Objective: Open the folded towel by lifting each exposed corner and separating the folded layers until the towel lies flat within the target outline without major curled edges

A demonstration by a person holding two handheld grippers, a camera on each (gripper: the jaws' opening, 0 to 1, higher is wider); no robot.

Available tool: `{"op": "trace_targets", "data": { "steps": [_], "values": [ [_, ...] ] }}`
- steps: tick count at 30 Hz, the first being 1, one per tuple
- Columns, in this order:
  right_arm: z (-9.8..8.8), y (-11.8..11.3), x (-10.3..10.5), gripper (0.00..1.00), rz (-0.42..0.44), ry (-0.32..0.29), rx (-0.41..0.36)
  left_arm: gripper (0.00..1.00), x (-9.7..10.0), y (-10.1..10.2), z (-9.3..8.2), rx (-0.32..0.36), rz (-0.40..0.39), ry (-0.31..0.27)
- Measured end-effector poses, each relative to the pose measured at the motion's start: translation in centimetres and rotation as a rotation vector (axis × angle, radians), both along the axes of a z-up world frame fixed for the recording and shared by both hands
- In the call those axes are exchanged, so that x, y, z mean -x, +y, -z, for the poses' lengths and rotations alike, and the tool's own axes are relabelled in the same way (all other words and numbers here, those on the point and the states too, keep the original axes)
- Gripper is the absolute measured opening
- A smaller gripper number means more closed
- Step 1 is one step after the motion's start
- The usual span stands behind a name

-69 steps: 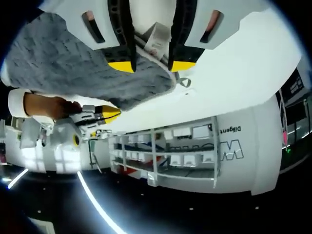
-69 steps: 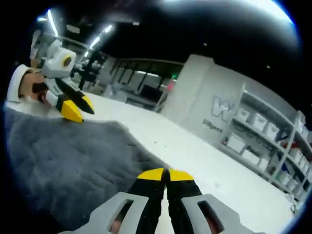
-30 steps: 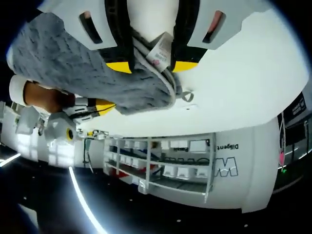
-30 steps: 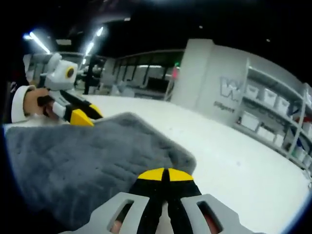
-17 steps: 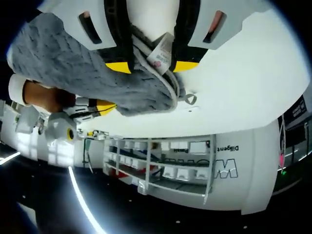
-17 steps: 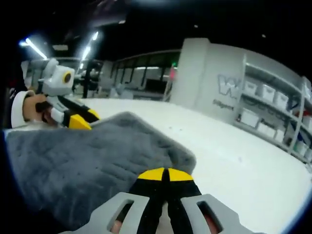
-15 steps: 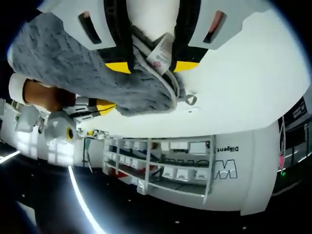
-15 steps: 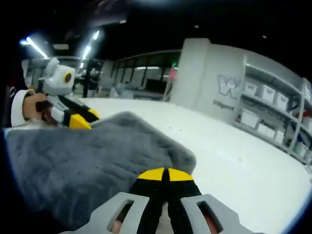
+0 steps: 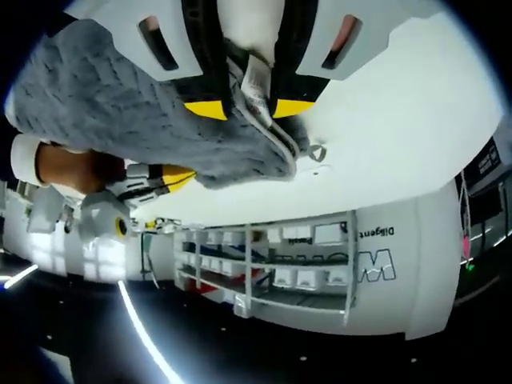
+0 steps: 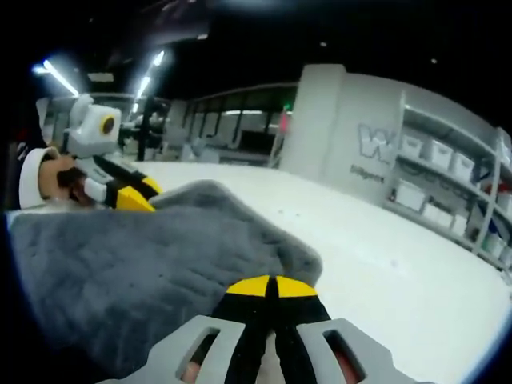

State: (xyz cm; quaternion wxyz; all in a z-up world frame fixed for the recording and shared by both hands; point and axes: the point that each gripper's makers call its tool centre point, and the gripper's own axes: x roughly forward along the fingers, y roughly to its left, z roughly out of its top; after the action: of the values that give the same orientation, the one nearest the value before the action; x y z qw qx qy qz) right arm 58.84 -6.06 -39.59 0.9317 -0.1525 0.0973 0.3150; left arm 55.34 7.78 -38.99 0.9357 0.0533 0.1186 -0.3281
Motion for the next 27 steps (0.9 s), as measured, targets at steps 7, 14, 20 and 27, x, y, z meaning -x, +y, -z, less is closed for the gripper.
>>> {"op": "trace_targets", "data": {
  "steps": [7,14,20,27],
  "values": [
    [-2.0,1.4,1.1,0.0,-0.046,-0.026,-0.07,0.17,0.0,-0.3,-0.8,-0.064,-0.017,-0.091],
    [-4.1,2.9,2.1,0.0,-0.082,0.003,-0.236,0.16,0.5,-0.8,-1.7,-0.133,-0.005,-0.17],
    [-4.8,3.3,2.7,0.05,-0.095,0.011,-0.278,0.12,0.8,-1.0,-2.4,-0.148,0.006,-0.217],
    [-5.0,3.9,3.1,0.07,-0.111,0.014,-0.289,0.08,1.1,-1.5,-2.8,-0.205,0.022,-0.265]
  ]
}}
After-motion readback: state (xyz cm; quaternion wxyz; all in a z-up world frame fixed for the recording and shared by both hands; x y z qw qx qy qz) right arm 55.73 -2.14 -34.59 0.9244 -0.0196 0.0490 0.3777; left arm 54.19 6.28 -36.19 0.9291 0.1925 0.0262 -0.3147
